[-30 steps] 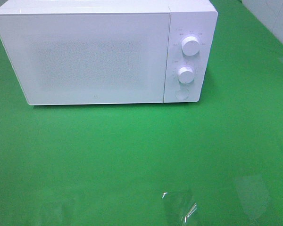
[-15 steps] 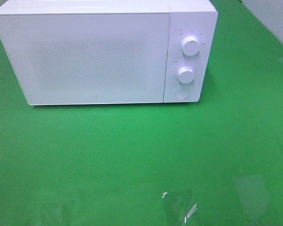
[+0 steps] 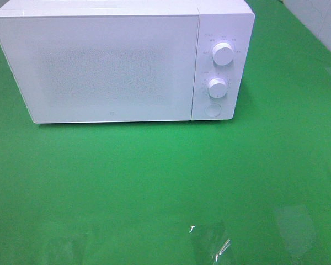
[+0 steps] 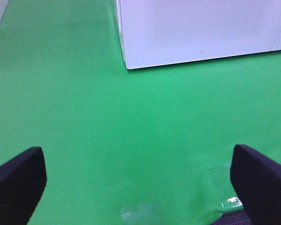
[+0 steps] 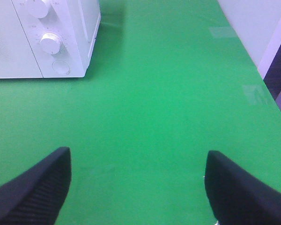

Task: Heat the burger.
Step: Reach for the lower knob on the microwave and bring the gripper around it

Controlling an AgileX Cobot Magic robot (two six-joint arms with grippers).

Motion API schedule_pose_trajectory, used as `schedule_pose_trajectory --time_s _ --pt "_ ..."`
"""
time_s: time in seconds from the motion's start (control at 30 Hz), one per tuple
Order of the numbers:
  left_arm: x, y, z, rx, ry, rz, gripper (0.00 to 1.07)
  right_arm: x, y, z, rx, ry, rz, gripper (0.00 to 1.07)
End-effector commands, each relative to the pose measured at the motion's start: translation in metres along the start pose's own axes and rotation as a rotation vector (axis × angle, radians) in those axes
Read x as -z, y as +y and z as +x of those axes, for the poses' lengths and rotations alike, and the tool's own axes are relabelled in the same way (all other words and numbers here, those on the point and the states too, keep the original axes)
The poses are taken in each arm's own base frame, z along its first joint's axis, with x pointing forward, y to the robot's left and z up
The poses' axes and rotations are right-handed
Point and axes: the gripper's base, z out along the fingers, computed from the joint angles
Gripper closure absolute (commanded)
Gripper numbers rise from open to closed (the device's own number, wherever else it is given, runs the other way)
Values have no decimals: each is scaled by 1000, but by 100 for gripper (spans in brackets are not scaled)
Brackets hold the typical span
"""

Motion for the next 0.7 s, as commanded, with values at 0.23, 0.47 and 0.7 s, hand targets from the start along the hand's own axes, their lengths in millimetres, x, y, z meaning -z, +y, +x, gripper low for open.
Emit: schedule_pose_trajectory --time_s 0.23,0.47,0.7 --pt "2 0 1 3 -28 -5 6 4 0 1 -18 -33 0 32" --pt "2 0 1 3 -28 -5 6 4 0 1 -18 -33 0 32" --pt "2 0 1 3 -28 -5 6 4 0 1 -18 -33 0 32"
